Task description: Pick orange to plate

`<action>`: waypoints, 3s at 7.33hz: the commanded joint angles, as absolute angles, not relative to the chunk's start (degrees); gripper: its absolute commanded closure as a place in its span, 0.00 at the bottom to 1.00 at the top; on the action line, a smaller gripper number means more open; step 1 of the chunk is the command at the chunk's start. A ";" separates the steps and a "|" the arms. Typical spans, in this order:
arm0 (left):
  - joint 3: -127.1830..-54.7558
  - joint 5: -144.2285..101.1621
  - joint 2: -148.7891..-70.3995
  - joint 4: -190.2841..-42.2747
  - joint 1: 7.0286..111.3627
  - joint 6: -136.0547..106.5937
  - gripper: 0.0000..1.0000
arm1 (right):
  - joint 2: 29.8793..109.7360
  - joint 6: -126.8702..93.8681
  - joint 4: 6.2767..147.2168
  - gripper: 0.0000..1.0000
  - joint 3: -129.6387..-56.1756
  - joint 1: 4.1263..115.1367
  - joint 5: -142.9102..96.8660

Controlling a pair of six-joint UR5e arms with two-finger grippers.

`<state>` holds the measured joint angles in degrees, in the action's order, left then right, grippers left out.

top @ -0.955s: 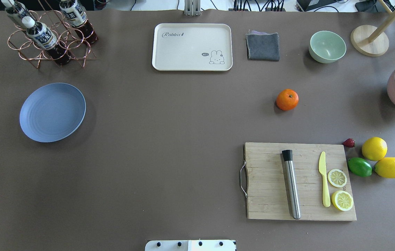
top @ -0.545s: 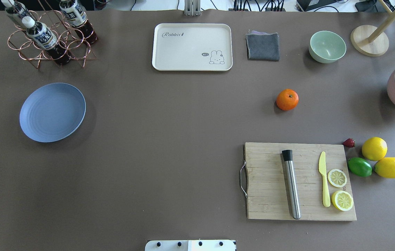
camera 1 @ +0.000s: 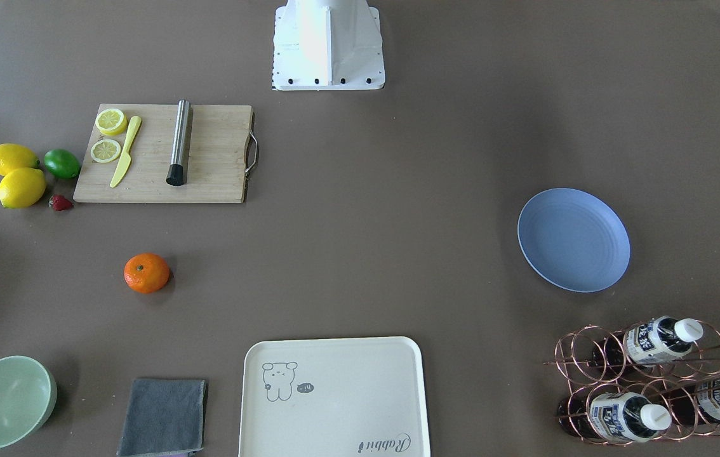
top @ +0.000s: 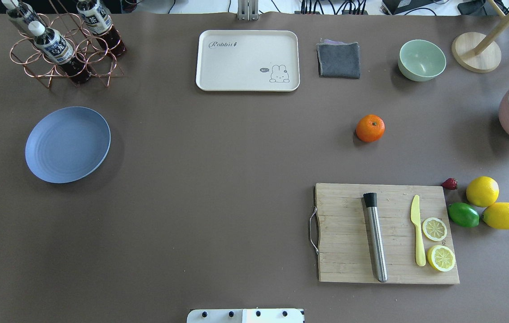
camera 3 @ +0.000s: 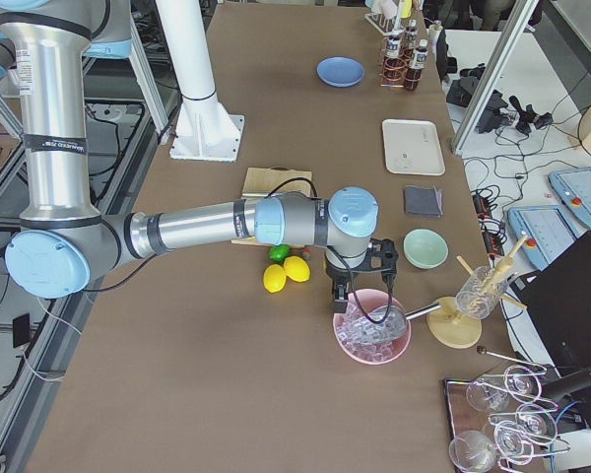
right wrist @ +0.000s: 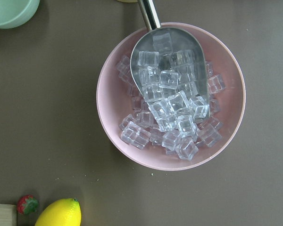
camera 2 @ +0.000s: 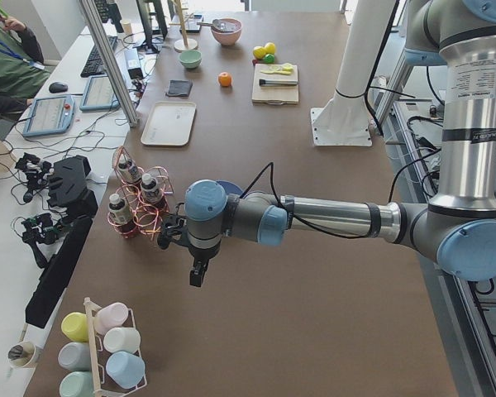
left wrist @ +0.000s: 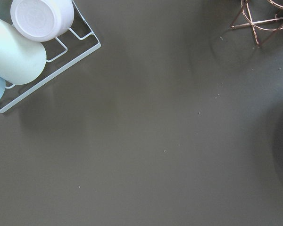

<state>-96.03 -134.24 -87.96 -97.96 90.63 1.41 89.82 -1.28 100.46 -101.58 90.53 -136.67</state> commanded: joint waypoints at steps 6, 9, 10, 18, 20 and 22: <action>-90.79 -133.95 -91.14 -109.41 90.00 1.32 0.02 | 88.69 -1.93 100.37 0.00 -102.12 90.35 -136.76; -87.02 -133.95 -92.03 -120.44 86.77 -12.24 0.02 | 84.22 -9.36 100.28 0.00 -102.04 85.63 -136.76; -84.66 -133.95 -92.02 -127.63 83.70 -19.00 0.02 | 83.50 -12.36 97.67 0.00 -101.87 83.60 -136.76; -81.13 -122.36 -92.46 -152.67 56.27 -55.46 0.02 | 83.41 -41.74 76.64 0.00 -101.78 69.97 -133.42; -77.28 -122.34 -92.55 -156.24 56.25 -55.28 0.03 | 83.32 -41.84 76.55 0.00 -102.13 69.26 -133.42; -76.73 -122.43 -92.81 -157.24 56.16 -56.16 0.36 | 82.36 -42.79 76.64 0.00 -101.87 69.17 -133.33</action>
